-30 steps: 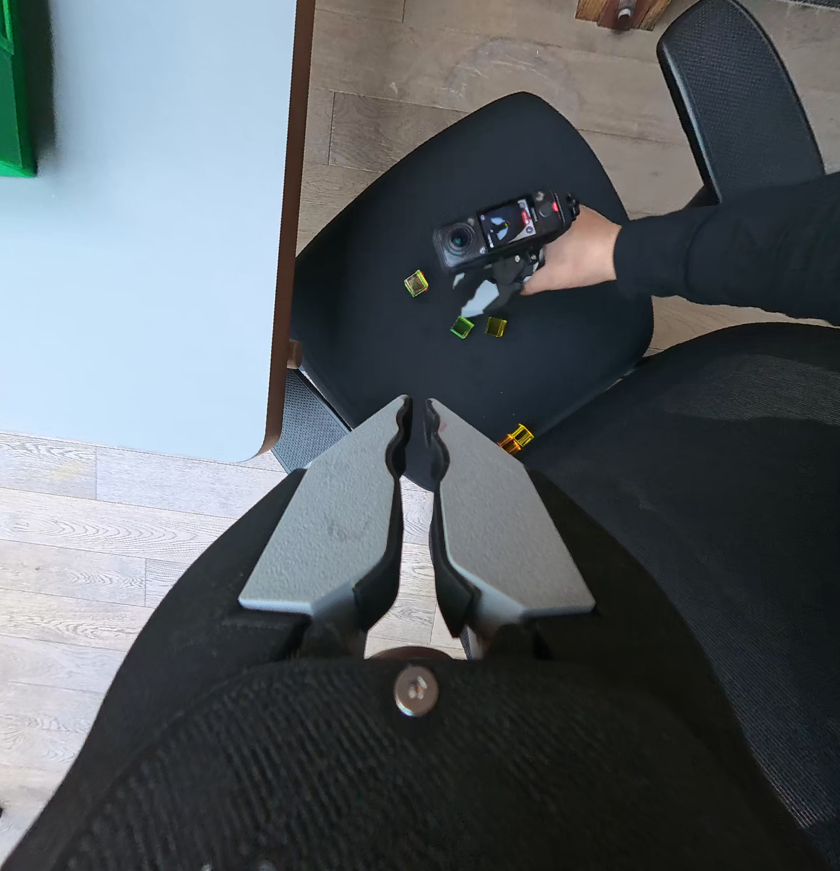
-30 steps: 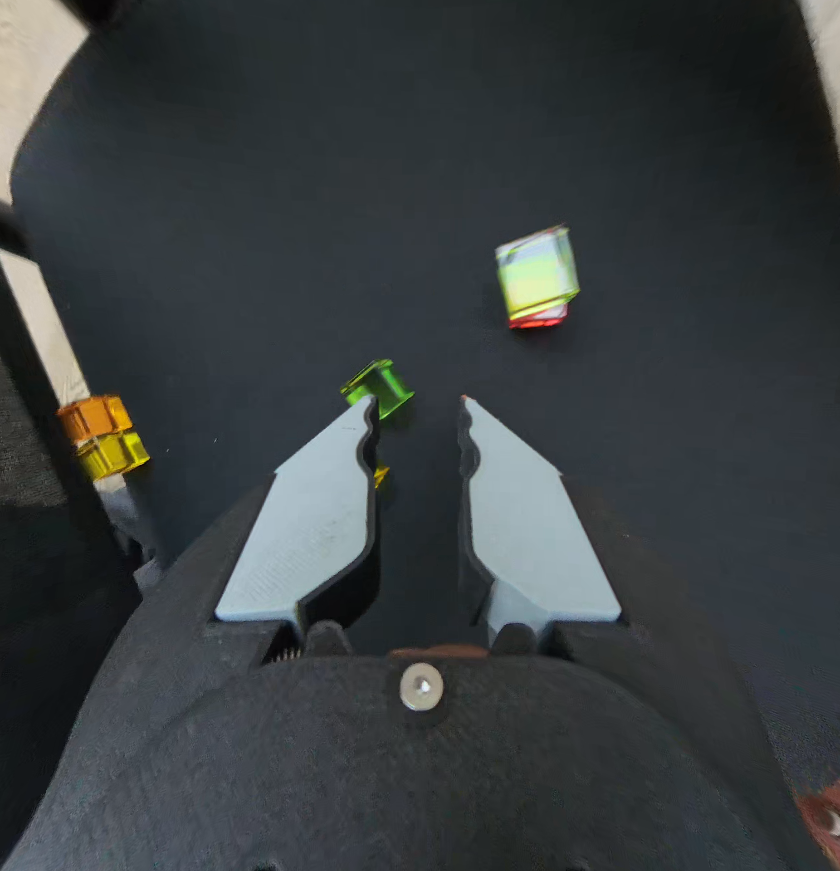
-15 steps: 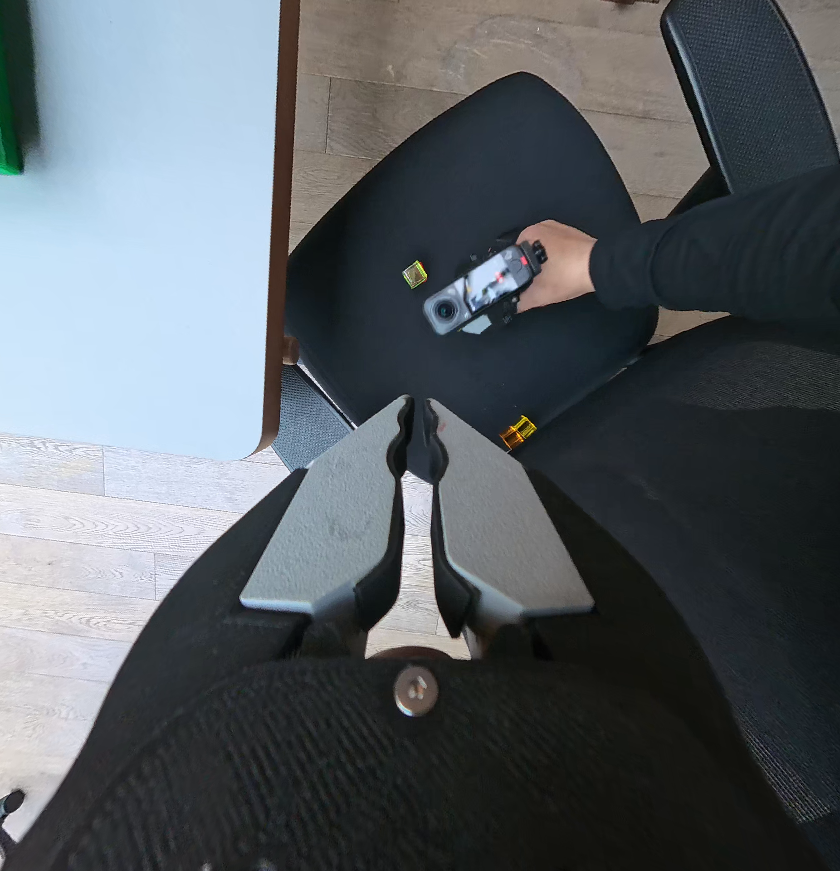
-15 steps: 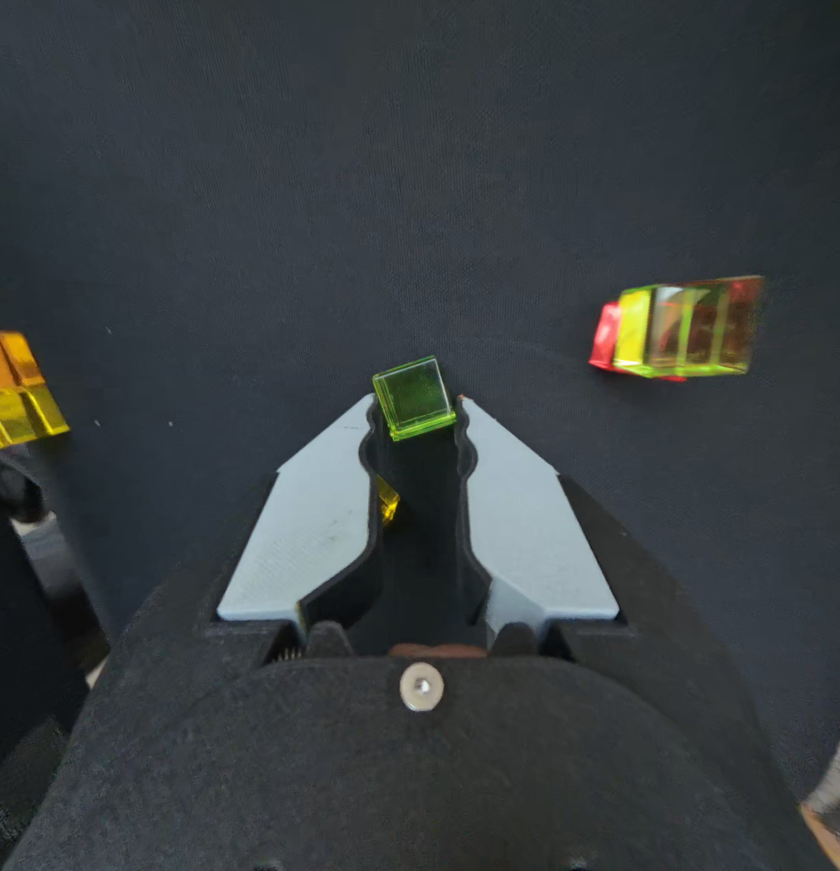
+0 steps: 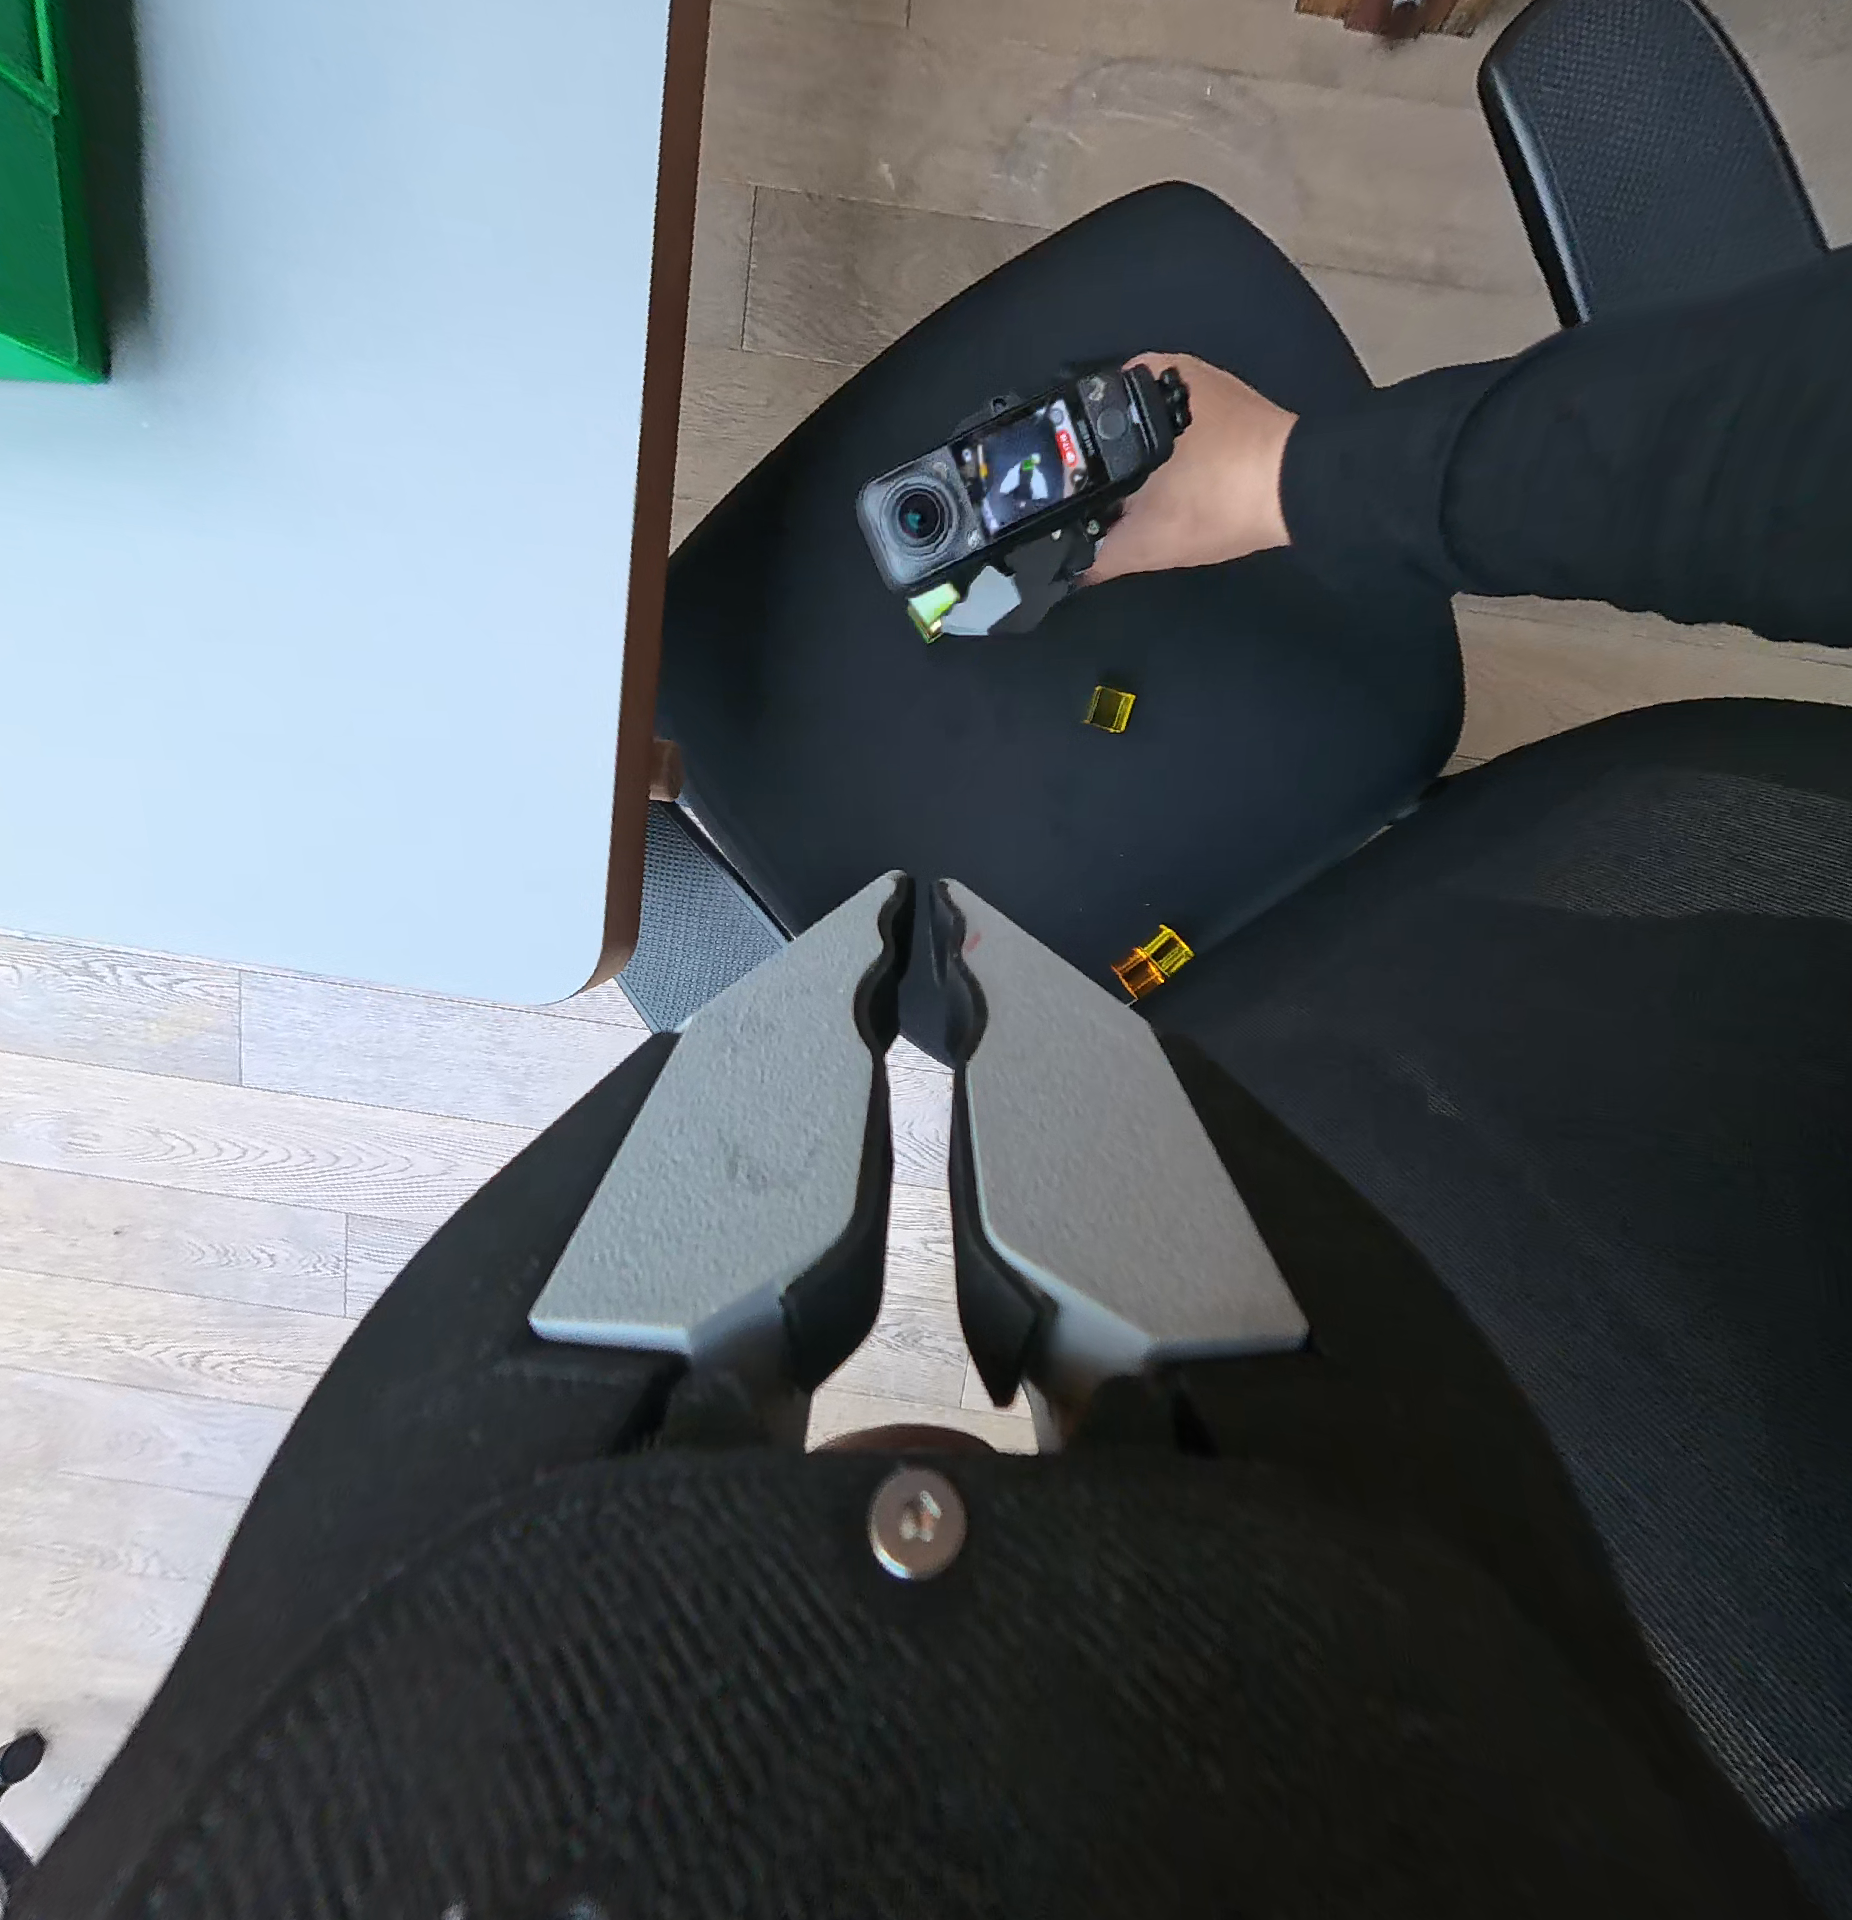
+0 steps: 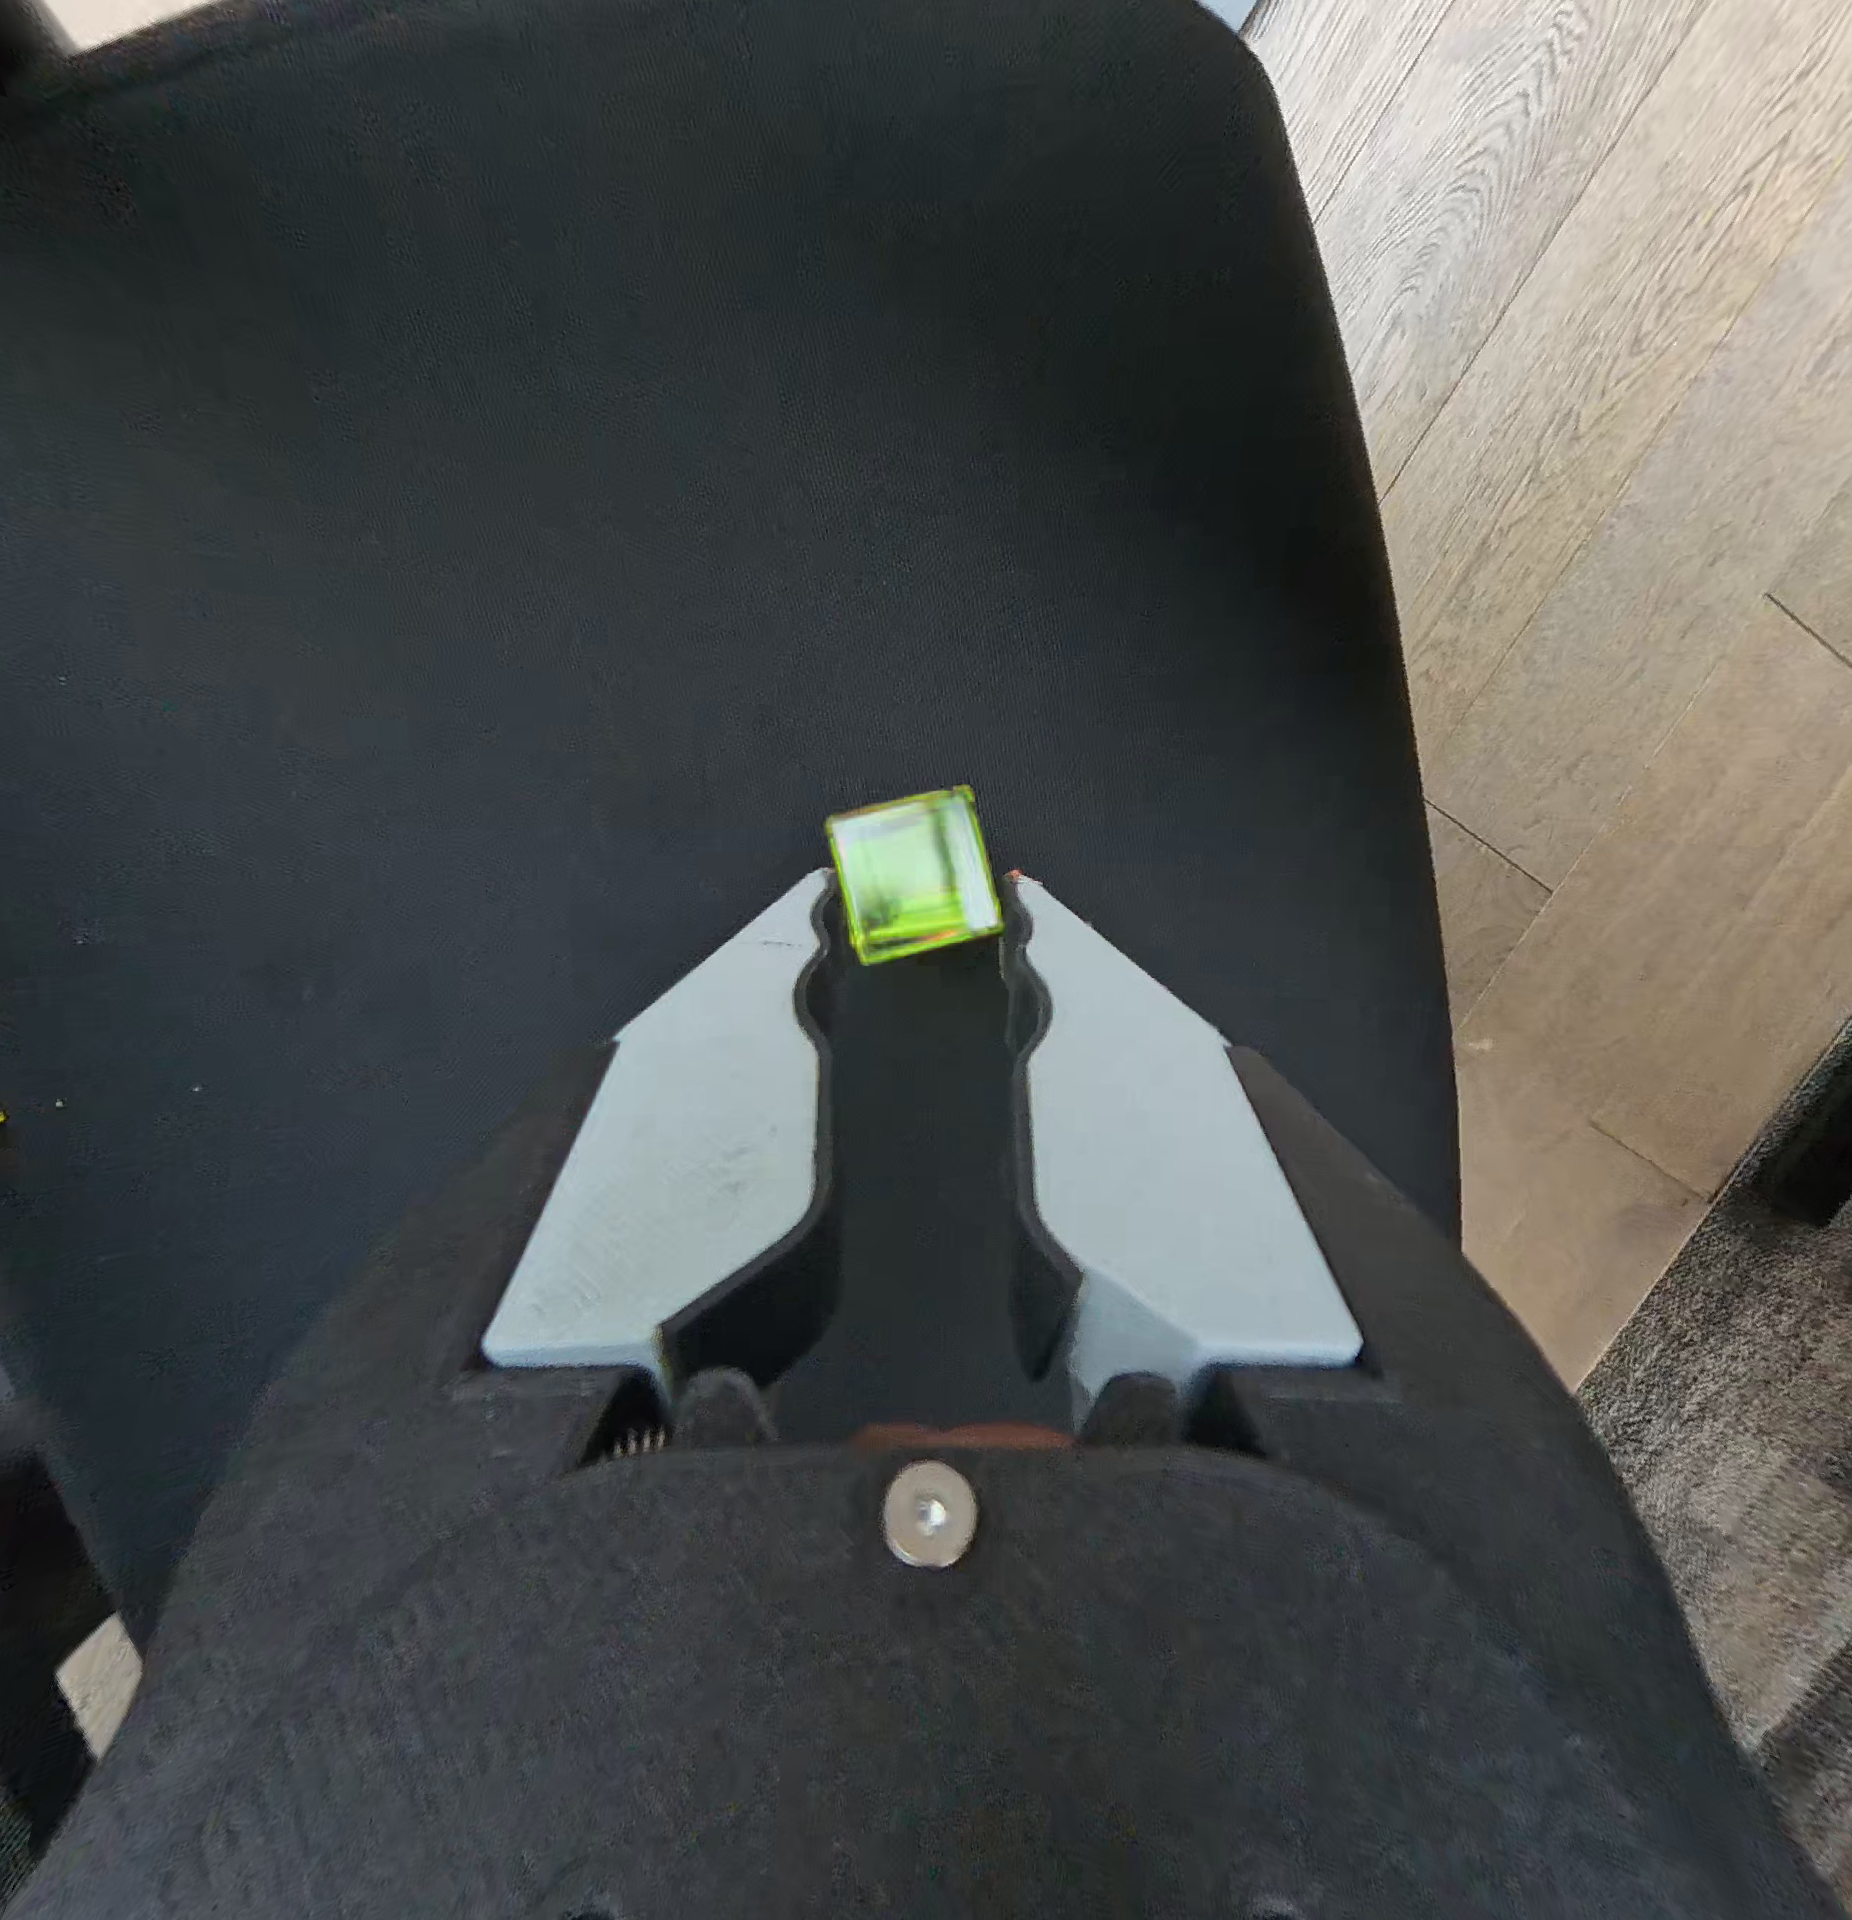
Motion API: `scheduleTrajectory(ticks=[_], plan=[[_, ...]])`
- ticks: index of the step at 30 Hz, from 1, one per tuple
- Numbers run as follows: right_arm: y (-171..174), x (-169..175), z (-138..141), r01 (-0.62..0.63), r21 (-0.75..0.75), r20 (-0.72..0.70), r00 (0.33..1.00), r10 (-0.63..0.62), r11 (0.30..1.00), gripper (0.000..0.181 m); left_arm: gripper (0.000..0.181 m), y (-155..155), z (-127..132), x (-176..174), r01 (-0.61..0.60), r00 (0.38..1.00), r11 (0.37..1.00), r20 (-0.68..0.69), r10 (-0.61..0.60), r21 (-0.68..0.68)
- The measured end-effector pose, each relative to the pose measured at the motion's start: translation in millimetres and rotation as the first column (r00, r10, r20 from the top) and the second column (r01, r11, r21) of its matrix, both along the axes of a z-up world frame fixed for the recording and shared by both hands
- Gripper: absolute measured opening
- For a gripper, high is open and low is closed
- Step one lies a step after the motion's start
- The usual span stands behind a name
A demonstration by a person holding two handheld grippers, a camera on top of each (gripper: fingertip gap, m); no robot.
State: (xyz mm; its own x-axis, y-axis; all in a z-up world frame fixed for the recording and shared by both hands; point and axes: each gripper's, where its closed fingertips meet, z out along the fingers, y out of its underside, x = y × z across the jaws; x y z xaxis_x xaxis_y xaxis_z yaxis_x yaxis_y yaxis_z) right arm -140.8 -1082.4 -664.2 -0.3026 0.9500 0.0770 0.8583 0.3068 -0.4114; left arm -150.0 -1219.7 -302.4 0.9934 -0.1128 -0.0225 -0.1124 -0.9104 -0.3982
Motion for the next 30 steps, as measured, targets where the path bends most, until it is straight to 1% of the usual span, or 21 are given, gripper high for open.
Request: scheduleTrajectory(ticks=[4, 6, 11, 16, 19, 21, 23, 25, 27, 28, 30], plan=[[-2, -6, -11, -0.009, -0.007, 0.026, 1.0, 0.009, 1.0, 0.026, 0.0, 0, 2, -1, -0.005, 1.0, 1.0, 0.001, 0.005, 0.006], [-3, -5, -15, -0.007, -0.01, 0.034, 0.999, 0.007, 1.0, 0.028, 0.0, 0, 1, -1, -0.004, 1.0, 1.0, 0.002, 0.004, 0.002], [-3, -2, -17, -0.005, 0.001, 0.029, 1.0, 0.005, 1.0, 0.03, 0.0, -1, 1, -1, -0.002, 1.0, 1.0, 0.004, 0.002, 0.002], [0, 1, -13, 0.01, 0.001, 0.019, 1.0, -0.01, 1.0, 0.043, 0.0, -1, 1, -1, -0.003, 1.0, 1.0, 0.004, 0.002, 0.0], [6, 9, 0, 0.073, -0.016, -0.024, 0.997, -0.073, 0.997, 0.057, 0.0, -2, -1, -2, -0.006, 1.0, 1.0, 0.003, 0.006, -0.006], [2, 26, 8, 0.119, -0.065, -0.039, 0.992, -0.122, 0.991, 0.06, 0.0, -2, 0, -3, -0.009, 1.0, 1.0, 0.005, 0.009, -0.004], [-11, 52, 7, 0.095, -0.099, -0.027, 0.995, -0.098, 0.991, 0.056, 0.0, -1, 1, -4, -0.012, 1.0, 1.0, 0.006, 0.012, -0.003], [-25, 83, -3, 0.023, -0.07, 0.028, 0.999, -0.021, 0.997, 0.052, 0.0, -1, 2, -4, -0.015, 1.0, 1.0, 0.007, 0.015, -0.001], [-34, 108, -19, -0.072, -0.005, 0.097, 0.993, 0.072, 0.997, 0.049, 0.0, 0, 1, -2, -0.014, 1.0, 1.0, 0.01, 0.015, -0.004], [-36, 116, -26, -0.118, 0.032, 0.128, 0.985, 0.113, 0.992, 0.049, 0.0, 0, 1, -1, -0.011, 1.0, 1.0, 0.008, 0.011, -0.005], [-44, 125, -38, -0.195, 0.053, 0.169, 0.968, 0.184, 0.979, 0.05, 0.0, 1, 0, 2, -0.001, 1.0, 1.0, 0.002, 0.001, -0.011]])
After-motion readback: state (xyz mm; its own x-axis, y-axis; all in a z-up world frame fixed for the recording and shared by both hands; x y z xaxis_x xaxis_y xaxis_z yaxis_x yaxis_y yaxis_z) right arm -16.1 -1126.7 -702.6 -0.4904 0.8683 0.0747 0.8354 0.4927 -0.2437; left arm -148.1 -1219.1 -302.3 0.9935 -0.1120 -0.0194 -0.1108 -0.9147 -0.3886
